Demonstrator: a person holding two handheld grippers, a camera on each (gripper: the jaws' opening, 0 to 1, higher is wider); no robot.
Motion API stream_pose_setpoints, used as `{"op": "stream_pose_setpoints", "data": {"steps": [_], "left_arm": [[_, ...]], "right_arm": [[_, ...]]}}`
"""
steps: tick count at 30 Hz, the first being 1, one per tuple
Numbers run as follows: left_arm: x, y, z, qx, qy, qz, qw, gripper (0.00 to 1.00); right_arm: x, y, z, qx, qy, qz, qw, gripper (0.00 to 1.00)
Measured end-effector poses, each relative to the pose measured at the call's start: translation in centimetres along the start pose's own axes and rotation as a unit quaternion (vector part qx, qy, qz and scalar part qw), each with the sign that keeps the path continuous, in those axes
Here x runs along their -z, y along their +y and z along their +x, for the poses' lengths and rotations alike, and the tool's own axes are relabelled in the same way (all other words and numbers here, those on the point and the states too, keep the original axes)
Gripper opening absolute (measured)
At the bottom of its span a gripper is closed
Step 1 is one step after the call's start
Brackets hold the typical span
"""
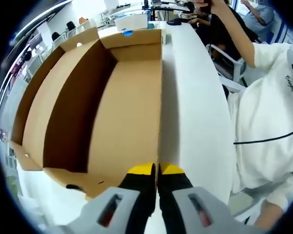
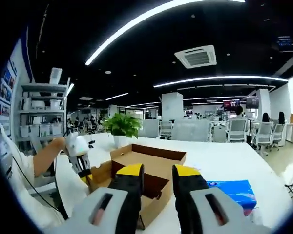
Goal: Operate the shoe box by opening the lid, removing the specified soft item, and placing it in the target area until the item is outside and the box remains undamaged.
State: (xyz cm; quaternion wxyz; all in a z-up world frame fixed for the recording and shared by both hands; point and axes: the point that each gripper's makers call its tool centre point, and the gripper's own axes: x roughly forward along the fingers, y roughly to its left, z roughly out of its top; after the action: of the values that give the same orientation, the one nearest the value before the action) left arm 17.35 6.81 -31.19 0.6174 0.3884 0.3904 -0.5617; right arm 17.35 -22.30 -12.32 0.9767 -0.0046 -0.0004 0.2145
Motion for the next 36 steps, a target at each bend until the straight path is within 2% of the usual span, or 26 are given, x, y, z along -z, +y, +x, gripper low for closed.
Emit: {"op": "stream_pose_setpoints", "data": {"steps": [2,3,4,5,7,10,12,14,15,17,19,22,23,24,26,28,29,30,33,36], "left_arm": [[0.0,0.0,0.0,-0.003,0.000,0.002,1.0000,0.01],[0.0,-0.1,0.0,-0.005,-0.001,0.005,1.0000,0.01],[0.0,-0.1,0.0,-0.006,-0.002,0.008,0.9999,0.01],[0.0,-0.1,0.0,-0.007,-0.004,0.020,0.9998,0.01],[0.0,-0.1,0.0,-0.008,-0.006,0.026,0.9996,0.01],[0.0,0.0,0.0,-0.007,-0.006,0.024,0.9997,0.01],[-0.1,0.0,0.0,-0.005,-0.005,0.021,0.9998,0.01],[0.0,0.0,0.0,-0.005,-0.005,0.022,0.9997,0.01],[-0.1,0.0,0.0,-0.005,-0.004,0.021,0.9998,0.01],[-0.1,0.0,0.0,-0.004,-0.003,0.017,0.9998,0.01],[-0.1,0.0,0.1,-0.003,-0.003,0.018,0.9998,0.01],[-0.1,0.0,0.1,-0.002,-0.003,0.018,0.9998,0.01],[-0.1,0.0,0.1,-0.001,-0.003,0.017,0.9998,0.01],[-0.1,0.0,0.1,-0.001,-0.002,0.016,0.9999,0.01],[-0.1,0.0,0.1,-0.001,-0.003,0.017,0.9999,0.01],[0.0,0.0,0.1,-0.001,-0.003,0.016,0.9999,0.01],[0.0,0.0,0.1,0.000,-0.004,0.018,0.9998,0.01],[0.0,0.1,0.1,0.000,-0.005,0.018,0.9998,0.01],[0.0,0.1,0.1,0.004,-0.002,0.009,0.9999,0.01],[0.0,0.1,0.1,0.004,-0.001,0.008,1.0000,0.01]], "right_arm": [[0.1,-0.1,0.0,0.004,-0.001,0.012,0.9999,0.28],[0.0,-0.3,0.0,0.010,-0.011,0.033,0.9993,0.30],[0.0,-0.4,0.0,0.013,-0.013,0.037,0.9992,0.34],[0.0,-0.9,0.0,0.028,-0.022,0.048,0.9982,0.37],[0.1,-1.1,-0.2,0.029,-0.030,0.067,0.9969,0.38],[0.3,-1.7,-0.6,0.056,-0.043,0.056,0.9959,0.37],[0.3,-1.8,-1.0,0.080,-0.051,0.028,0.9950,0.34],[-0.1,-1.3,-1.6,0.099,-0.078,0.010,0.9919,0.28],[0.0,-1.2,-1.7,0.109,-0.085,0.018,0.9903,0.28],[0.7,-1.0,-1.6,0.125,-0.076,0.001,0.9892,0.27],[1.3,-0.5,-1.2,0.127,-0.065,-0.017,0.9896,0.20],[1.5,0.2,-0.1,0.125,-0.065,-0.029,0.9895,0.19],[1.7,0.8,0.9,0.103,-0.061,-0.024,0.9925,0.19],[2.2,1.0,1.4,0.096,-0.047,-0.015,0.9942,0.19],[2.3,1.0,2.0,0.099,-0.046,-0.018,0.9939,0.20],[1.9,0.3,2.1,0.128,-0.071,0.012,0.9892,0.22],[1.8,0.3,2.5,0.129,-0.079,0.027,0.9882,0.22],[1.9,0.5,3.1,0.116,-0.068,0.033,0.9904,0.23],[1.4,0.8,4.1,0.113,-0.059,0.009,0.9918,0.28],[1.3,0.6,4.2,0.117,-0.056,0.013,0.9915,0.22]]}}
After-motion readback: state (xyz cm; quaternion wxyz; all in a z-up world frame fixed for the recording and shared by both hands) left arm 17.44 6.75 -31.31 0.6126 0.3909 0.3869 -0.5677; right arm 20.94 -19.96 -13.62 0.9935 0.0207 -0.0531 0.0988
